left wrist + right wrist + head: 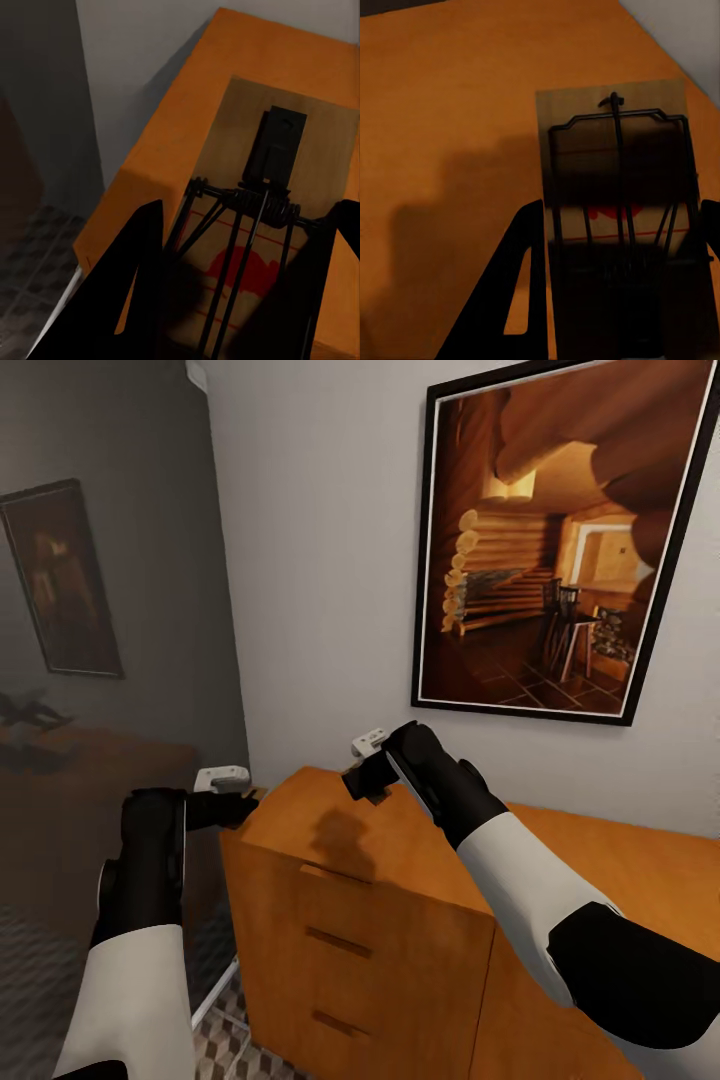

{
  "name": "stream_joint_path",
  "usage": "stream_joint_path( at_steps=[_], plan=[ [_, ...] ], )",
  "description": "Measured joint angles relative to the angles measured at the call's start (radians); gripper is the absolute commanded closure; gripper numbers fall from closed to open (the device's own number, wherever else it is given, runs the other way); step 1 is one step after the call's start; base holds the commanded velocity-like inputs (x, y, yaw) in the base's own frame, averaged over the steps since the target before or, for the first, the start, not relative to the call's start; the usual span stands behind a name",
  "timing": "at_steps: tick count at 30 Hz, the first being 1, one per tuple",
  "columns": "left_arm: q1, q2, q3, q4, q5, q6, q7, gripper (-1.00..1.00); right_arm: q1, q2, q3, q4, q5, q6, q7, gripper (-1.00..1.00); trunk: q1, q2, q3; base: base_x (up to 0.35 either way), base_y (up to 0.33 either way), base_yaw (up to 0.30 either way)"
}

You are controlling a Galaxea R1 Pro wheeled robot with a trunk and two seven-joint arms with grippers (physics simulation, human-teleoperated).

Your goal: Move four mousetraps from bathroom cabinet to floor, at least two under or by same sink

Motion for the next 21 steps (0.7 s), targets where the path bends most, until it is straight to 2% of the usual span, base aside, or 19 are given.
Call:
stream_joint_path(
  at_steps=[3, 5, 7, 21],
  plan=[
    [0.000, 0.000, 0.000, 0.001, -0.001, -0.001, 0.000, 1.00, 0.000, 0.000, 0.000, 0.001, -0.001, 0.000, 0.000, 1.00, 0.000, 0.000, 0.000, -0.005, 0.000, 0.000],
    [0.000, 0.000, 0.000, 0.002, 0.003, 0.001, 0.000, 1.00, 0.000, -0.037, 0.000, 0.001, 0.003, -0.001, 0.003, 1.00, 0.000, 0.000, 0.000, -0.111, 0.000, 0.000],
    [0.000, -0.001, 0.000, 0.001, 0.005, 0.004, -0.001, 1.00, 0.000, -0.053, 0.000, 0.001, -0.001, 0.000, 0.003, 1.00, 0.000, 0.000, 0.000, -0.267, 0.000, 0.000],
    [0.000, -0.001, 0.000, 0.001, 0.006, 0.005, -0.001, 1.00, 0.000, -0.057, 0.001, 0.012, -0.004, 0.000, -0.002, 1.00, 0.001, 0.000, 0.000, -0.330, 0.000, 0.000]
  ],
)
